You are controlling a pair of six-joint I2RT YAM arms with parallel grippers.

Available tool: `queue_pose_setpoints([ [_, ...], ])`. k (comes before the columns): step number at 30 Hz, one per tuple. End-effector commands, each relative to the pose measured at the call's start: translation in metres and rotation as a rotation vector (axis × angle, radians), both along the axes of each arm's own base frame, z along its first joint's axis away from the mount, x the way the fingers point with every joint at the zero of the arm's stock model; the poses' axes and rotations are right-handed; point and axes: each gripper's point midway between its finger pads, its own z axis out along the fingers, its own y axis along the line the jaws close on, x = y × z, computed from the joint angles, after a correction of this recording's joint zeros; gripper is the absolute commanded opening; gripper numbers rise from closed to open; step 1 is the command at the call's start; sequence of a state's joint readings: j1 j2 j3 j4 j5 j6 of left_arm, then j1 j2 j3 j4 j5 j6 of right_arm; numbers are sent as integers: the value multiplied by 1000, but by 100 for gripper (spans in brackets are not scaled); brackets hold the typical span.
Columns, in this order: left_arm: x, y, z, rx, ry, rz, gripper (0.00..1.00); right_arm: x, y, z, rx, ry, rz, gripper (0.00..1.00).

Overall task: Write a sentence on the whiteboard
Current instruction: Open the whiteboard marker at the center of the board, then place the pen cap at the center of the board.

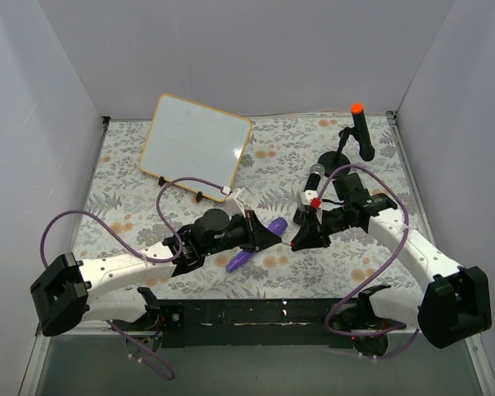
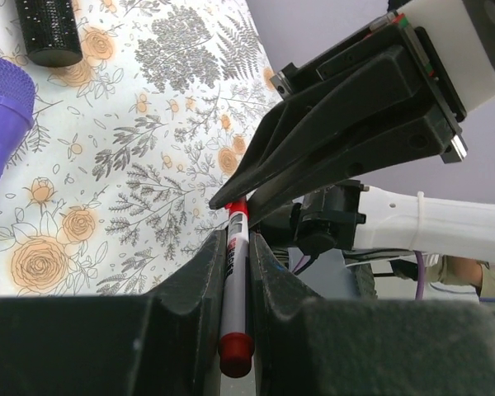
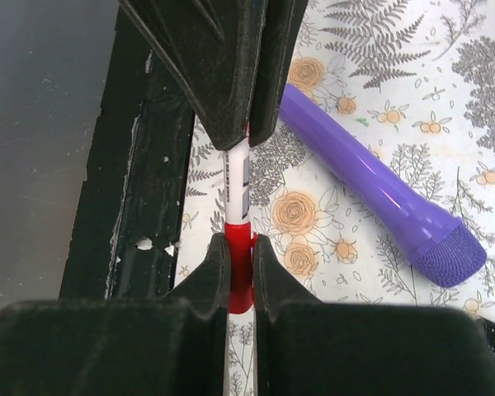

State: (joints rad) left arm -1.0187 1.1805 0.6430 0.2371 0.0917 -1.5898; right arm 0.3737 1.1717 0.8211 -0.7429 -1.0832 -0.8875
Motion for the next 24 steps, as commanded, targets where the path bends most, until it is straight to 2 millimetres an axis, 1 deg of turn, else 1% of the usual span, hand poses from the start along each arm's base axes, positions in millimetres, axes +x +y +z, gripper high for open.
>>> queue_pose_setpoints([
  [1, 5, 17, 20, -63, -119, 31, 0, -10, 0, 9, 16, 5, 41, 1],
  [3, 6, 24, 31, -102, -154, 41, 0, -10, -1, 8, 14, -1, 43, 1],
  [4, 5, 28, 29, -104, -159, 43, 0, -10, -1, 7, 12, -2, 43, 1],
  [6, 7, 36, 37, -131, -182, 53, 0, -10, -2, 7, 12, -10, 43, 1],
  [9, 9, 44, 33, -129, -178, 61, 0, -10, -2, 6, 7, -13, 44, 1],
  [13, 12, 55, 38, -154, -188, 88, 0, -11, -3, 5, 5, -14, 44, 1],
  [15, 13, 59, 34, -142, -189, 100, 0, -10, -3, 4, 1, -15, 42, 1],
  [19, 15, 66, 35, -132, -215, 121, 0, -8, -4, 0, -11, -19, 24, 1],
  [21, 15, 71, 36, -129, -228, 134, 0, -1, -4, -3, -28, -18, -13, 1],
  [22, 16, 73, 36, -123, -240, 140, 0, 1, -5, -9, -43, -6, -35, 1],
  [23, 17, 77, 40, -126, -256, 156, 0, 12, -7, -13, -70, -14, -92, 1],
  [24, 17, 80, 37, -123, -260, 166, 0, 18, -8, -19, -95, -12, -131, 1],
])
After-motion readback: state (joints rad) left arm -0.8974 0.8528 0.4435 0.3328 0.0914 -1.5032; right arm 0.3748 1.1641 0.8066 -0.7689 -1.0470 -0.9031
